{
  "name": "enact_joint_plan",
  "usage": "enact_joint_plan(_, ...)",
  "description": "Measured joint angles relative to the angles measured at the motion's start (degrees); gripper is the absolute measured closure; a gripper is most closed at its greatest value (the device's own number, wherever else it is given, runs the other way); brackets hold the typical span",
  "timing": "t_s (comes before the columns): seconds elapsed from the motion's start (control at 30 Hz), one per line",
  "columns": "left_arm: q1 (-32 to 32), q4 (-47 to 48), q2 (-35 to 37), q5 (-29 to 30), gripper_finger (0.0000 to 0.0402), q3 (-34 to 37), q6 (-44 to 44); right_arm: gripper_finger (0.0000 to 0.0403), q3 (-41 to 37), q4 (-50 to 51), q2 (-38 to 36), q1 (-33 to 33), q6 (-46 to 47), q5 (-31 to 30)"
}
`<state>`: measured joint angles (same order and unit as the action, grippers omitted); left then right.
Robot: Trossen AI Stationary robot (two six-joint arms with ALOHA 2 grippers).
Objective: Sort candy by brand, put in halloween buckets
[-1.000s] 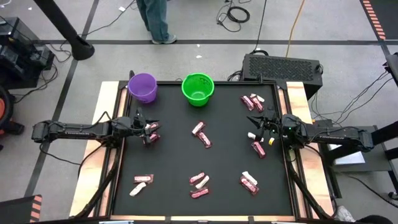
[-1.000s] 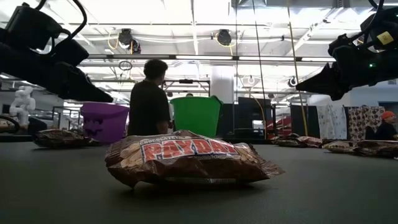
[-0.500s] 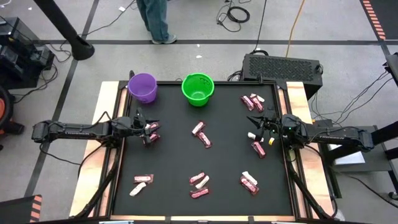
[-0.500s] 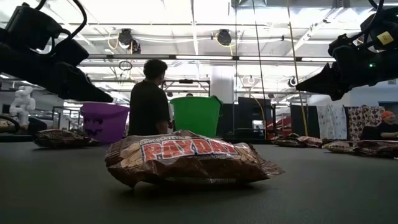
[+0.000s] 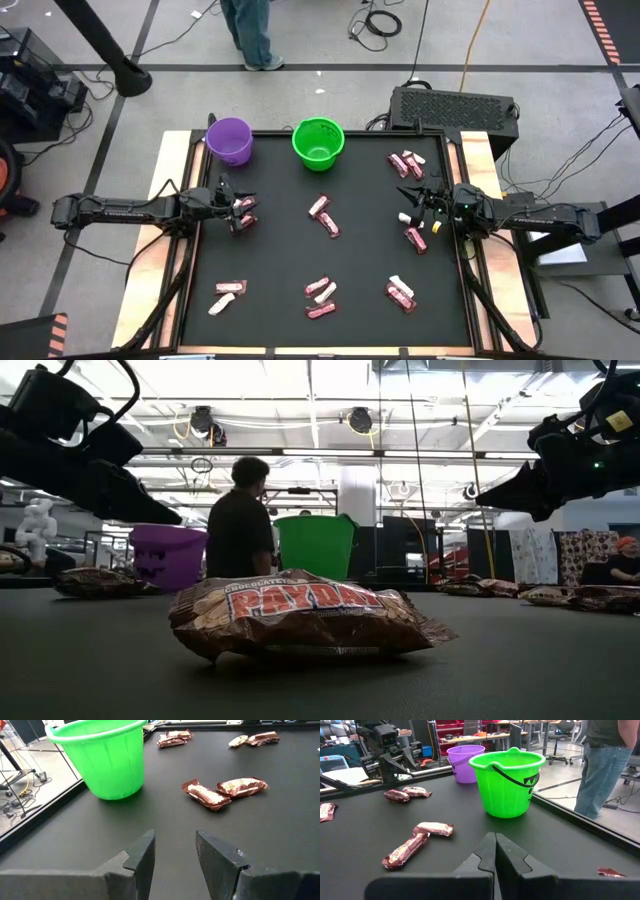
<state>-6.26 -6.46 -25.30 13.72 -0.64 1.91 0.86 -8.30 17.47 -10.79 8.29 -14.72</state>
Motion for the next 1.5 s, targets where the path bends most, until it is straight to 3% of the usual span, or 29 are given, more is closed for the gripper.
enact_joint_plan(1.5,0.0,-0.7,0.0,0.3,0.0252,0.0,0.0,0.0403,0.0,-0.5,0.0,0.0,2.2,-0.2)
